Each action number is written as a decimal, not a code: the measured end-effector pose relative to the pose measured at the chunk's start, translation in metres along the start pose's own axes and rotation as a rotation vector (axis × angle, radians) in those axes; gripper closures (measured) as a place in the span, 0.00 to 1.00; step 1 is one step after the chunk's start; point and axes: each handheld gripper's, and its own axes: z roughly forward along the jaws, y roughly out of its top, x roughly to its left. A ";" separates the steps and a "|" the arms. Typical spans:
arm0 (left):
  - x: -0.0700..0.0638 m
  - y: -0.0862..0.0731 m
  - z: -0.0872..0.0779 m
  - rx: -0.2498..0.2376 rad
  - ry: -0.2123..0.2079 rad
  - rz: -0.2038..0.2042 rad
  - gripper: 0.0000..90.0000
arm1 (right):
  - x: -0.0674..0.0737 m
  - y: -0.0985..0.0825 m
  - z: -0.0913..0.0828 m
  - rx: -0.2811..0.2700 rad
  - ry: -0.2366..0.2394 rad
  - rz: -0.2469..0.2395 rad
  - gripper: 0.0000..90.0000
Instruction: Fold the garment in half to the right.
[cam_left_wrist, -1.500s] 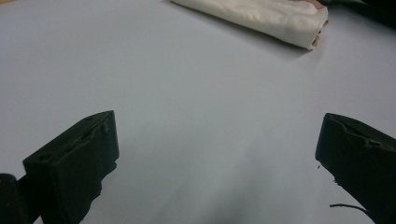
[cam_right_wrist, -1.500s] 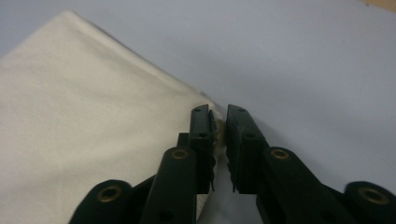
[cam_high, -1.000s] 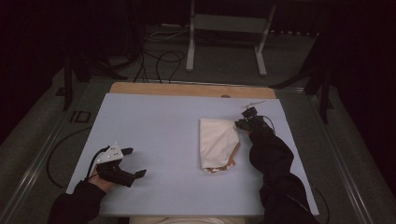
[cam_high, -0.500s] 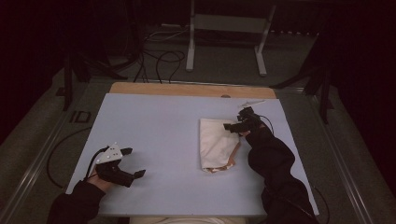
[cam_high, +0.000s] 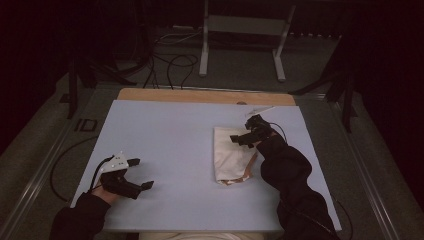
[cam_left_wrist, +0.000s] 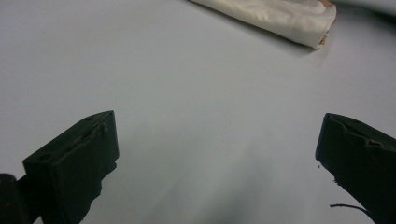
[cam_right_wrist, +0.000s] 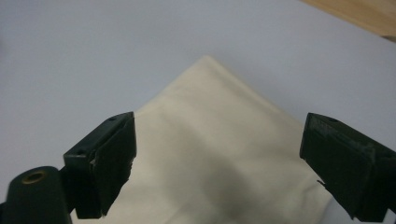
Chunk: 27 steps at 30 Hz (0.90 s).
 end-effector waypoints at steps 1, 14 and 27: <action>0.000 -0.001 0.000 0.003 -0.002 0.000 0.00 | 0.002 0.000 -0.001 0.004 0.011 -0.004 0.12; -0.001 0.000 0.001 0.009 -0.006 0.010 0.00 | 0.014 -0.009 -0.029 -0.027 0.020 -0.028 0.11; -0.001 0.001 0.002 0.011 -0.009 0.013 0.00 | 0.027 -0.044 -0.050 -0.057 0.023 -0.033 0.11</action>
